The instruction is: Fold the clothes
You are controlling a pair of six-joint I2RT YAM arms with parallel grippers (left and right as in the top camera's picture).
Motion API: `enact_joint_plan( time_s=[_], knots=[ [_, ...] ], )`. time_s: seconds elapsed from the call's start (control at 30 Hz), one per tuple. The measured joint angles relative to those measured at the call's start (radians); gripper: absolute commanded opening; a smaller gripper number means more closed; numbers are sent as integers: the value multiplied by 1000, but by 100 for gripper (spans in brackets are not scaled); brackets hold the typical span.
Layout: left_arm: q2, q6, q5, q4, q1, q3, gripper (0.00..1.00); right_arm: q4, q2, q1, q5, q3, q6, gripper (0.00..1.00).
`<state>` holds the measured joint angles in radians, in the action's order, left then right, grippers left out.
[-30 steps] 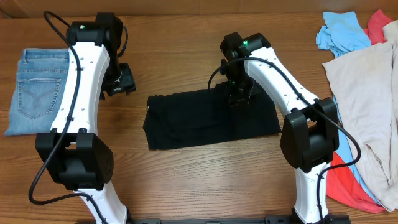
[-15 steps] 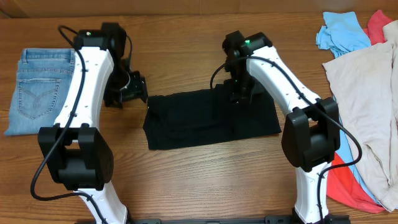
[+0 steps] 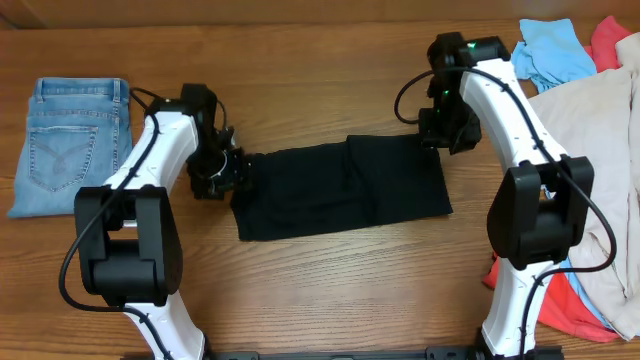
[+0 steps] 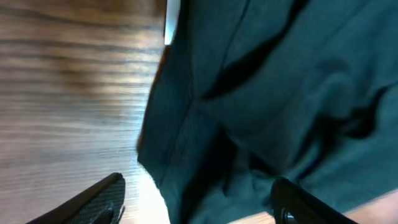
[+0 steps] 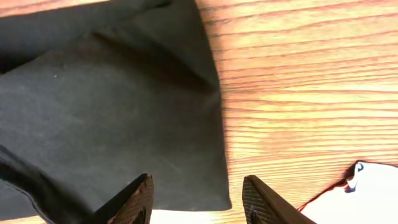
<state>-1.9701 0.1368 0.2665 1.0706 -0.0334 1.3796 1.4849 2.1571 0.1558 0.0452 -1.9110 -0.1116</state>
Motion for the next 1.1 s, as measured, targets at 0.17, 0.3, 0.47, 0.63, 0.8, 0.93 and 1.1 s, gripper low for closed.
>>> enact_joint_plan(
  time_s=[0.17, 0.3, 0.47, 0.63, 0.8, 0.93, 1.1],
  knots=[
    [0, -18, 46, -115, 0, -89, 81, -2, 0, 3, 0, 0, 0, 50],
    [2, -22, 110, -146, 0, -113, 75, -2, 0, 3, -1, 0, 0, 50],
    [2, -42, 175, -157, -20, -131, 28, 2, 0, 4, -1, 0, -1, 50],
    [2, -47, 193, -159, -32, -131, 7, 15, 0, 4, 0, 0, 0, 50],
    [2, -51, 189, -158, -25, -131, 4, 16, 0, 4, 0, 0, 0, 50],
    [2, -51, 167, -113, 5, -124, 4, 16, 0, 3, 0, 0, 0, 50],
    [2, -62, 109, -13, 124, -29, 4, 18, 0, -4, -1, 0, 0, 50]
  ],
)
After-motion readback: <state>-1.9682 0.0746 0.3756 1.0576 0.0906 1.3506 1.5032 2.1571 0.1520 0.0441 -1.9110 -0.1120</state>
